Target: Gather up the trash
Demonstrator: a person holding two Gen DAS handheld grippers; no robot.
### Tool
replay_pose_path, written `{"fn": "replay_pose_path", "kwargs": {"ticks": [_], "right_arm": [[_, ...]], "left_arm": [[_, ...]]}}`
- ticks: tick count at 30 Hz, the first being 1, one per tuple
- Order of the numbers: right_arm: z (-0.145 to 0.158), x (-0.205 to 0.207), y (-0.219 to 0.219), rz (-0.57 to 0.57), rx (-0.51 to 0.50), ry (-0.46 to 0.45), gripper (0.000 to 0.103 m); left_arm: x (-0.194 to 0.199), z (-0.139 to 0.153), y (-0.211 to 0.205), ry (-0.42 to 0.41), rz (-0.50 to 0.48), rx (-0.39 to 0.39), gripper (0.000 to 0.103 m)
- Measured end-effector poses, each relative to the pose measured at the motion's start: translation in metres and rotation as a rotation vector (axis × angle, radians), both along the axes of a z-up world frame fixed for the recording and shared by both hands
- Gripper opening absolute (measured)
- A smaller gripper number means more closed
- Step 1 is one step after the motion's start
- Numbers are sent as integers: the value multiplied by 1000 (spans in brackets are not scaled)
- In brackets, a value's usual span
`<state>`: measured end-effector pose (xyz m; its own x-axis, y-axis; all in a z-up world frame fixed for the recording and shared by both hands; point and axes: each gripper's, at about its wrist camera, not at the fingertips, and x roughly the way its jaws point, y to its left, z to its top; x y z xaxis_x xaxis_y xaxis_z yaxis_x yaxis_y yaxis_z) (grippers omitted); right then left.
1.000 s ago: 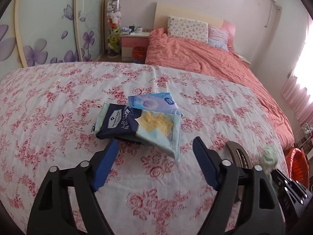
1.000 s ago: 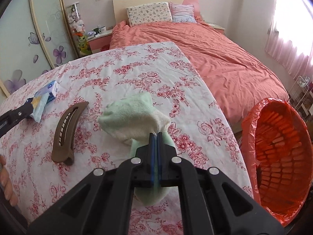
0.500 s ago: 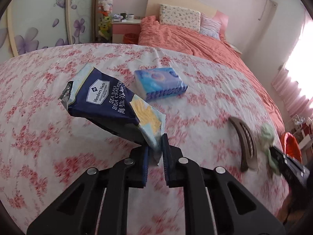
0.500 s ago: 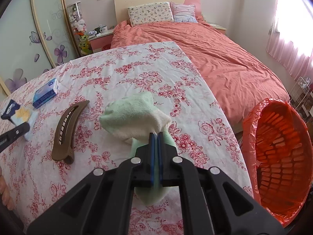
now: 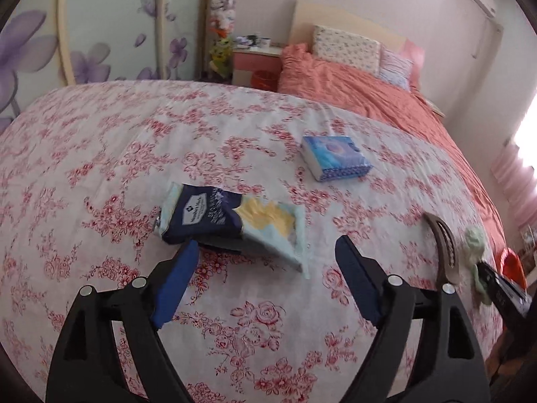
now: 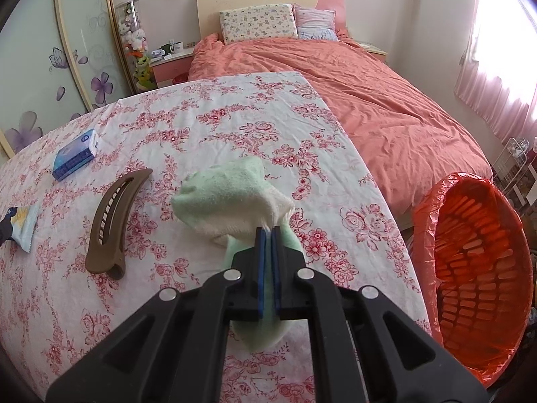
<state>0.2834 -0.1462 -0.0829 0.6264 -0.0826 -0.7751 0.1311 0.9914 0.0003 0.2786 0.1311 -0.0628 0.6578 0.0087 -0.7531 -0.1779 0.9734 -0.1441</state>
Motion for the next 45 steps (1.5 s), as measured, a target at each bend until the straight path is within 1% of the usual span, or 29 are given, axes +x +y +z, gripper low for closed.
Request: {"fn": "replay_pose_path", "kwargs": {"ticks": [2, 5, 8, 11, 12, 13, 14, 16, 17, 19, 20, 22, 25, 30, 32, 33, 35, 37, 42, 45], "right_arm": [[0, 0, 0, 0, -4, 1, 7], [0, 0, 0, 0, -2, 0, 7], [0, 0, 0, 0, -2, 0, 7], [0, 0, 0, 0, -3, 1, 7], [0, 0, 0, 0, -3, 1, 7], [0, 0, 0, 0, -2, 0, 7], [0, 0, 0, 0, -1, 0, 7], [0, 0, 0, 0, -1, 0, 7], [0, 0, 0, 0, 0, 0, 7], [0, -1, 0, 0, 4, -1, 7], [0, -1, 0, 0, 4, -1, 7], [0, -1, 0, 0, 4, -1, 7], [0, -1, 0, 0, 5, -1, 7], [0, -1, 0, 0, 8, -1, 7], [0, -1, 0, 0, 11, -2, 7], [0, -1, 0, 0, 13, -2, 7], [0, -1, 0, 0, 13, -2, 7], [0, -1, 0, 0, 13, -2, 7], [0, -1, 0, 0, 14, -2, 7], [0, -1, 0, 0, 15, -2, 7]], "left_arm": [[8, -5, 4, 32, 56, 2, 83], [20, -13, 11, 70, 107, -13, 83], [34, -18, 15, 93, 120, -12, 83], [45, -18, 14, 84, 97, 20, 82], [47, -18, 14, 80, 87, 21, 80], [50, -19, 14, 78, 80, 27, 74], [52, -19, 14, 72, 71, 37, 73], [55, -19, 13, 55, 43, 53, 61], [55, -19, 13, 51, 34, 58, 60], [58, -20, 14, 37, 19, 64, 50], [57, -20, 16, 31, 10, 64, 47], [54, -20, 20, 19, -10, 48, 39], [47, -19, 21, 7, -55, 16, 35], [22, -20, 12, -2, -172, -30, 34], [11, -20, 5, -2, -230, -29, 35], [7, -19, 2, -1, -238, -17, 36], [4, -18, -2, -3, -233, 10, 43], [5, -17, -5, -4, -211, 41, 57], [15, -17, -15, 7, -164, 74, 68], [24, -20, -15, 31, -122, 120, 69]]}}
